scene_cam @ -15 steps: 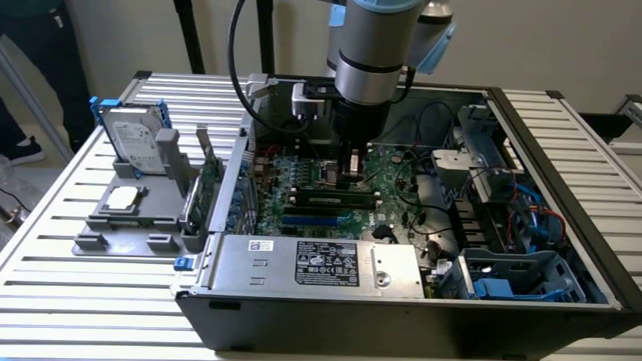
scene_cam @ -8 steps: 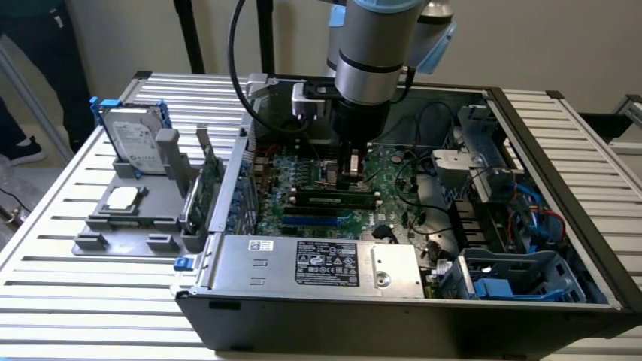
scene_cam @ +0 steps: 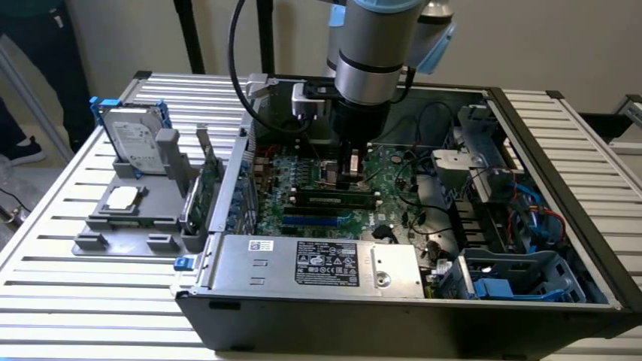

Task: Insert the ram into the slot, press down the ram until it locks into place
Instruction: 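Press down the ram until it locks into place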

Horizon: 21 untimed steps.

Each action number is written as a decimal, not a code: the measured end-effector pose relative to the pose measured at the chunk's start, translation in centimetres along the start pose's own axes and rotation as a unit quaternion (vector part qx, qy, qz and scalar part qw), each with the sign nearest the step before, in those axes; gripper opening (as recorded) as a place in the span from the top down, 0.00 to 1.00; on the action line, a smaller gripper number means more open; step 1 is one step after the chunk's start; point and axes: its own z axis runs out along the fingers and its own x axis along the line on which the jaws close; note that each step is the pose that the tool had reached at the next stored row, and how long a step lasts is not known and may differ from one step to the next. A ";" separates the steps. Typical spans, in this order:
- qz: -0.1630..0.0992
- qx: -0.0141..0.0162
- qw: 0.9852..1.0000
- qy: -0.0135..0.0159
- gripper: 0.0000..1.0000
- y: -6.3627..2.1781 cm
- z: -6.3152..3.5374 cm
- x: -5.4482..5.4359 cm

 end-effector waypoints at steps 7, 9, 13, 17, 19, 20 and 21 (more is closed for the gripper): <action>0.000 0.004 1.000 0.000 0.89 0.50 0.57 0.0; 0.000 0.004 1.000 0.000 0.89 0.50 0.87 -0.1; 0.000 0.006 1.000 0.000 0.89 0.48 1.57 -0.2; 0.000 0.007 1.000 0.001 0.89 0.53 2.25 -0.1; 0.000 0.007 1.000 0.001 0.89 0.59 2.38 -0.1; 0.000 0.007 1.000 0.000 0.89 0.61 2.32 -0.2; 0.000 0.007 1.000 0.000 0.89 0.64 1.94 -0.2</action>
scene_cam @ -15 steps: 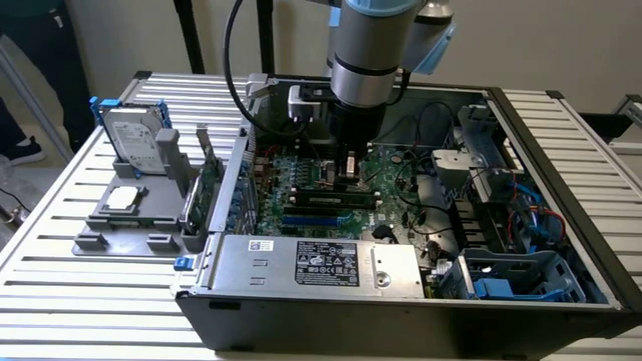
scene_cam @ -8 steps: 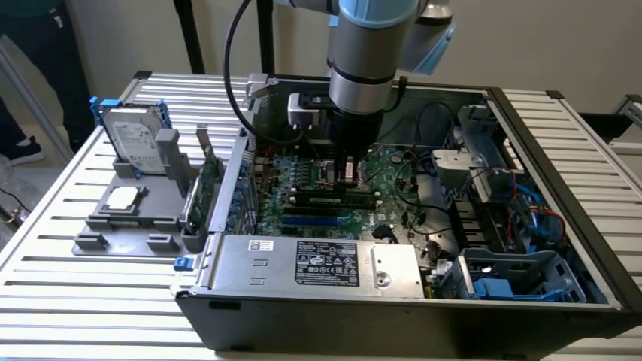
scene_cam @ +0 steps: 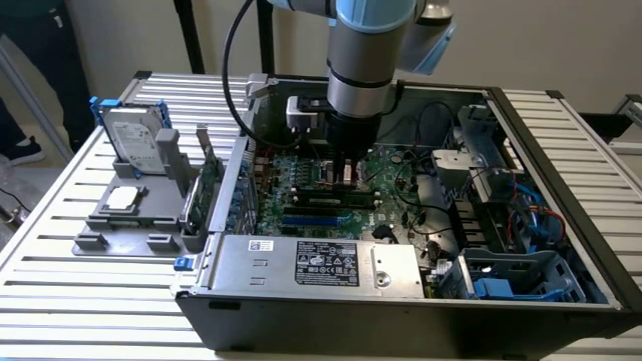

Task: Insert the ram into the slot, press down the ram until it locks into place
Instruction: 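Press down the ram until it locks into place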

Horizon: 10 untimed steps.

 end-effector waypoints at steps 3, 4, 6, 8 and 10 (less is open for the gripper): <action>0.000 0.000 1.000 0.001 0.89 0.02 -1.42 0.0; 0.000 0.000 1.000 0.001 0.89 -0.01 -1.87 0.0; 0.000 0.000 1.000 0.001 0.89 -0.12 -2.75 0.0; 0.000 0.000 1.000 0.001 0.89 -0.16 -2.91 0.1; 0.000 0.000 1.000 0.001 0.89 -0.16 -2.92 0.1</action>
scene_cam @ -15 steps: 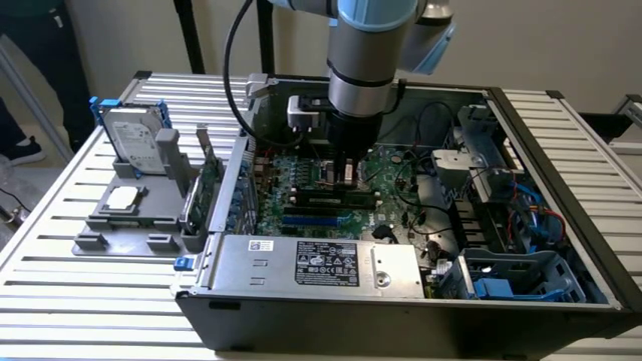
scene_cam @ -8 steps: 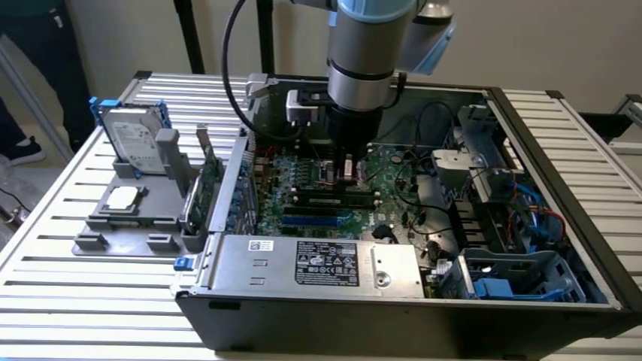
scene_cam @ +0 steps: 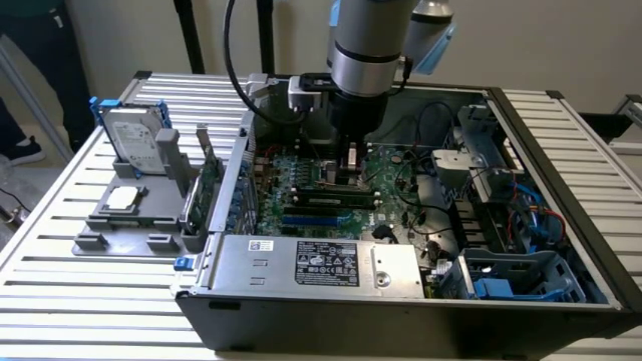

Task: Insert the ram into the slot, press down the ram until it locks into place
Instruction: 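Press down the ram until it locks into place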

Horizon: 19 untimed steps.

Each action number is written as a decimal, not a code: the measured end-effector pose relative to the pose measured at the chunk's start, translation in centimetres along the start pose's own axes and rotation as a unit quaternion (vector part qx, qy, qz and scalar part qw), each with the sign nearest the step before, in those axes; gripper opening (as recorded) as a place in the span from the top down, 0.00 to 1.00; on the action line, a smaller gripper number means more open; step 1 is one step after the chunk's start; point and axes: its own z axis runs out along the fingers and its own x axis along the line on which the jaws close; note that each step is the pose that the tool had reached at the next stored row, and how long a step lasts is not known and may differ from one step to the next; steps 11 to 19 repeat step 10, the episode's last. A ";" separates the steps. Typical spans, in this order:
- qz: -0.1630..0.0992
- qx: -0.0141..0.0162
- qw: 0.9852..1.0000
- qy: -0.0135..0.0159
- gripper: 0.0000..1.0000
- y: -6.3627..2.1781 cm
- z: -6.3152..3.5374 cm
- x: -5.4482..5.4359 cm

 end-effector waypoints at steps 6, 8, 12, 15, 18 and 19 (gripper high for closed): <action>0.000 0.000 1.000 0.000 0.89 0.00 -0.01 0.0; 0.000 0.000 1.000 0.000 0.89 0.00 -0.01 0.0; 0.000 0.000 1.000 0.000 0.89 0.00 -0.01 0.0; 0.000 0.000 1.000 0.000 0.89 0.00 -0.01 0.0; 0.000 0.000 1.000 0.000 0.89 0.00 -0.01 0.0; 0.000 0.000 1.000 0.000 0.89 0.00 -0.01 0.0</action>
